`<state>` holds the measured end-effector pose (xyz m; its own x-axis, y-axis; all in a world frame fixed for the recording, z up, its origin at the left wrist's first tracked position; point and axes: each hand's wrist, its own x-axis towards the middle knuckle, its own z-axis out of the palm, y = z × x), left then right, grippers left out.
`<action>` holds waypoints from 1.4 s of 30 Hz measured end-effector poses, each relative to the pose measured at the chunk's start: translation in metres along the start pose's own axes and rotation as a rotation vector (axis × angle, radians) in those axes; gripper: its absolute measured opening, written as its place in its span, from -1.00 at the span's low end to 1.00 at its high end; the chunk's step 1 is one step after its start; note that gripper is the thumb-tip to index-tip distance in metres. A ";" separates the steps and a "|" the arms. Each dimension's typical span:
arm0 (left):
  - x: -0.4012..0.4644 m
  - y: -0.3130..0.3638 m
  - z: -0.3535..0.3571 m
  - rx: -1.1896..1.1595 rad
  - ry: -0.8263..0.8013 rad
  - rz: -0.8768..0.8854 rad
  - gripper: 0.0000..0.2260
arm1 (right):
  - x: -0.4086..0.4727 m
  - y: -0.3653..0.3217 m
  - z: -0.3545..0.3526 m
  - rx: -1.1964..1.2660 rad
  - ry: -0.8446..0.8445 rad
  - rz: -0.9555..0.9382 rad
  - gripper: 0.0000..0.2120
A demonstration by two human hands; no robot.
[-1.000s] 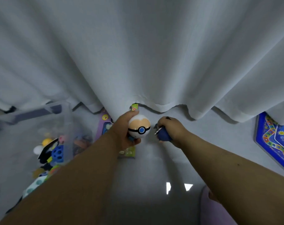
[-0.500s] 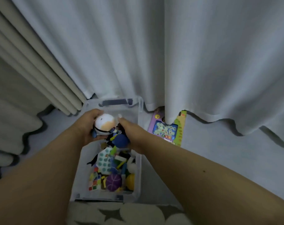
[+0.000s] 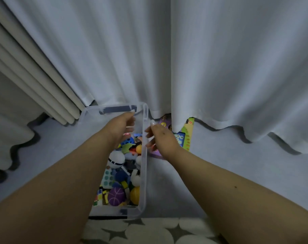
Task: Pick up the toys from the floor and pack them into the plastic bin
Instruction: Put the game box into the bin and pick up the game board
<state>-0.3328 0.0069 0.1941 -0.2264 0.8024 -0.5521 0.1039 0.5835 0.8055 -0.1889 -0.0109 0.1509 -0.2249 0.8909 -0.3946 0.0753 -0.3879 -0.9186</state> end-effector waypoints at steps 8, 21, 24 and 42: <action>0.031 -0.020 0.116 0.200 -0.185 -0.070 -0.71 | 0.028 0.073 -0.116 0.034 0.417 0.346 -0.55; 0.169 -0.114 0.148 0.398 -0.022 -0.295 -0.40 | 0.096 0.150 -0.133 0.184 0.270 0.671 -0.69; 0.178 -0.120 0.150 0.443 0.006 -0.339 -0.53 | 0.106 0.162 -0.124 0.186 0.185 0.727 -0.79; 0.081 -0.077 0.166 0.309 -0.211 -0.269 -0.67 | 0.011 0.147 -0.155 0.224 0.577 0.606 -0.74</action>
<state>-0.1985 0.0476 0.0514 -0.0863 0.6069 -0.7901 0.3599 0.7585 0.5433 -0.0301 -0.0215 0.0084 0.3252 0.4726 -0.8191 -0.1838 -0.8181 -0.5450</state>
